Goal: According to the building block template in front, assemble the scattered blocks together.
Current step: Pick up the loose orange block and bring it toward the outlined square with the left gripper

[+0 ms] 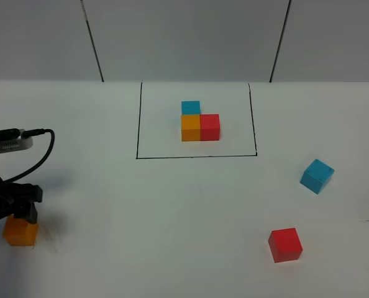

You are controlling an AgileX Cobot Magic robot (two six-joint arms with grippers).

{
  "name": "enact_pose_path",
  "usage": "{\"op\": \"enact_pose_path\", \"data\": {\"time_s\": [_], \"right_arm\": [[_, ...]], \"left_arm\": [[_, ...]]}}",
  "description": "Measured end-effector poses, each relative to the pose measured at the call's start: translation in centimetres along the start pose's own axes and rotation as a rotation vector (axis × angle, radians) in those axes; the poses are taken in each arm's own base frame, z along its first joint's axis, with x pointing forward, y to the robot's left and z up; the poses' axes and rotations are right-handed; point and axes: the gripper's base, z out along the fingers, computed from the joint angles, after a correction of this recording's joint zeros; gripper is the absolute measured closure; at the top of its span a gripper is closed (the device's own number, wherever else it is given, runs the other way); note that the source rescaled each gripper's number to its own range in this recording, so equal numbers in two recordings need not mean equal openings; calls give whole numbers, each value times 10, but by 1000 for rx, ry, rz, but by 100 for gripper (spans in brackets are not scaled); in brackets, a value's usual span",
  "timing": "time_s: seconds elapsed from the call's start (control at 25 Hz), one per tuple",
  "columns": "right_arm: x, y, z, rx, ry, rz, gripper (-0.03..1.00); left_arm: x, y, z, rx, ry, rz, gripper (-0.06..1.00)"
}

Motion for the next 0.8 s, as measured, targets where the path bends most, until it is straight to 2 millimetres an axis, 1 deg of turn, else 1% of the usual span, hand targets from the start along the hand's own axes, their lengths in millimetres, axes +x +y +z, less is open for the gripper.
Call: {"op": "enact_pose_path", "data": {"time_s": [0.36,0.64,0.72,0.8], "right_arm": [[0,0,0,0,0,0,23],[0,0,0,0,0,0,23],[0,0,0,0,0,0,23],[0,0,0,0,0,0,23]], "left_arm": [[-6,1,30,-7,26,-4,21],[-8,2,46,-12,53,-5,21],[-7,2,49,-13,62,-6,25],[-7,2,51,-13,65,-6,34]]}}
